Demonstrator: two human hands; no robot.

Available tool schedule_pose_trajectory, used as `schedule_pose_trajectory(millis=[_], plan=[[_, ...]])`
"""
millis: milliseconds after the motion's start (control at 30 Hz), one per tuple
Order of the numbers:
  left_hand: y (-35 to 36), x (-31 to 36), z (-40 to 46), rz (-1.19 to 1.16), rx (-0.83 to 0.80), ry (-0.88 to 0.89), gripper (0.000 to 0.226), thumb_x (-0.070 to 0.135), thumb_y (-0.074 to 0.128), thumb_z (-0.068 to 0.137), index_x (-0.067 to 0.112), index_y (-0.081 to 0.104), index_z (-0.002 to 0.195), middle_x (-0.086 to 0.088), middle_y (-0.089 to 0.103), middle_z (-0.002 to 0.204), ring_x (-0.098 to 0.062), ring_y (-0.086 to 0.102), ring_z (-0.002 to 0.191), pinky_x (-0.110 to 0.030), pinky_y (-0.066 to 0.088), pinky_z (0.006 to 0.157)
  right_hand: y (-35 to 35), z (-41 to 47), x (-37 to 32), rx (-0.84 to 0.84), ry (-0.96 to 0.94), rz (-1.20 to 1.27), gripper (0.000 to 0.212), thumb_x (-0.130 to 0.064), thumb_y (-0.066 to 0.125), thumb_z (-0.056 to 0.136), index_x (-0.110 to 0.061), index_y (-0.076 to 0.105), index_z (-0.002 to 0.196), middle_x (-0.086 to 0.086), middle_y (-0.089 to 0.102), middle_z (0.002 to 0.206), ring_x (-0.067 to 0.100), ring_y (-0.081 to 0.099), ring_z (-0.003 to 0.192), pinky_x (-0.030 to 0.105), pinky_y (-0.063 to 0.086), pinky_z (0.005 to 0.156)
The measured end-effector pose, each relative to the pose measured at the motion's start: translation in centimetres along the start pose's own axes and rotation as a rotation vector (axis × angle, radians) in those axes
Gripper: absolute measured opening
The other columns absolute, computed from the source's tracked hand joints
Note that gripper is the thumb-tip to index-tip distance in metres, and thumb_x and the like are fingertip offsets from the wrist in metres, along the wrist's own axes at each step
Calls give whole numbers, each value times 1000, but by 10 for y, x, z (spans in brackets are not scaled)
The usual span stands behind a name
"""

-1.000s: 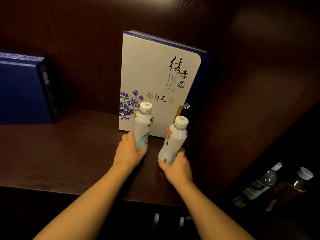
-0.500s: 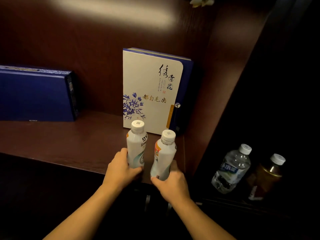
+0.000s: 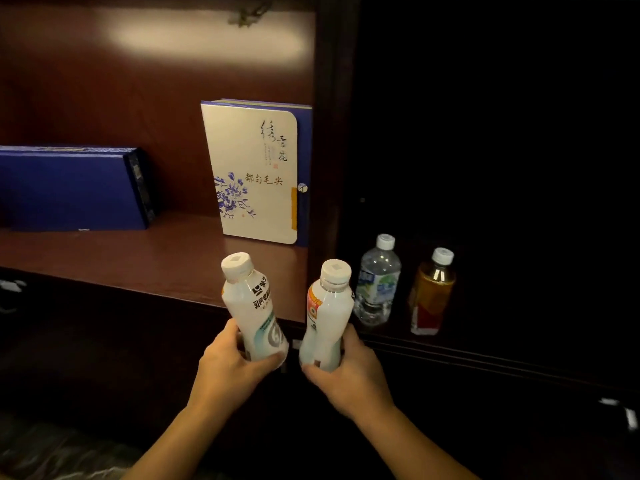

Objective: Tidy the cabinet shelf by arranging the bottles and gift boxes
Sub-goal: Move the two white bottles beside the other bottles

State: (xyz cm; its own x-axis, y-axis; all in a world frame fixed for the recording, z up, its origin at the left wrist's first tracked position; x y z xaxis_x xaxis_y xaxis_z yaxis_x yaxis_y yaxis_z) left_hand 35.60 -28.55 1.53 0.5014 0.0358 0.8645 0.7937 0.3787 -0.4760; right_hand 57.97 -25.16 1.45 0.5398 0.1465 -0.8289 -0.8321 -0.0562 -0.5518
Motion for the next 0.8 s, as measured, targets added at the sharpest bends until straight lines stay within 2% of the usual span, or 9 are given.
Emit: schedule_pose_trajectory(millis=[100,233,367,467,533,600,667,800], plan=[[27,30,-29,-6,-33,65,67,68,83,45,64,46,101,30,65,97,8,66,84,-15,51,59,-43,-20,21,25,-25,19,78,-51,80,62,-42,43,130,-17,63,112,7,62,101,21,48,81],[74,69,-53,-18,-98,130,69,63,86,48,57,49,106,35,64,99,6,67,85,-20,55,65,-101,-42,52,94,-6,21,76,-52,81,61,-44,44,127,-22,62,104,-1,61,94,10,44,71],[117,103,-62,-40,-160,191,70,62,87,48,62,47,105,40,61,101,10,65,85,-15,53,62,-148,-51,76,170,65,-32,79,-55,79,56,-43,45,125,-18,63,107,6,63,98,25,52,81],[156,130,-64,-46,-223,237,70,62,87,49,61,46,107,39,60,104,12,64,88,-15,54,65,-186,-53,96,230,106,-46,75,-54,80,55,-46,44,120,-17,63,106,7,62,98,29,53,83],[181,148,-62,-32,-258,271,71,65,85,48,65,44,106,41,58,105,17,60,89,-9,51,61,-210,-52,109,268,118,-53,74,-52,81,56,-44,45,120,-16,64,107,7,63,97,31,55,84],[209,163,-56,-14,-296,290,70,67,84,47,64,43,104,35,61,101,16,60,87,-9,50,61,-233,-49,122,322,129,-55,68,-53,80,57,-46,45,115,-15,66,102,5,65,92,31,56,80],[233,177,-50,5,-328,303,69,67,83,48,60,43,103,28,62,101,8,63,88,-15,53,70,-253,-45,132,370,146,-58,64,-54,79,56,-49,43,109,-16,67,96,2,65,85,28,56,74],[276,200,-36,38,-406,333,74,65,81,52,45,47,115,21,59,108,-1,60,96,-25,55,80,-287,-32,151,444,176,-97,63,-53,80,56,-43,45,108,-19,64,89,-2,62,79,20,50,65]])
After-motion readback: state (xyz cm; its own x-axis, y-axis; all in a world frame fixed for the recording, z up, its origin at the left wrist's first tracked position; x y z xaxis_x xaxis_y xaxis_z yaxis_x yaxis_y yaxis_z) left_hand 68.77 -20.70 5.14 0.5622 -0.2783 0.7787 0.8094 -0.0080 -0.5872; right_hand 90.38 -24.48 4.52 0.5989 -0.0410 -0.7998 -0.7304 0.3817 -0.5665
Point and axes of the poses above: each hand's wrist, its own z-axis towards the middle knuckle, its own y-axis out of the palm, x = y × z, the point moved 4 cm from there along z, towards the middle knuckle
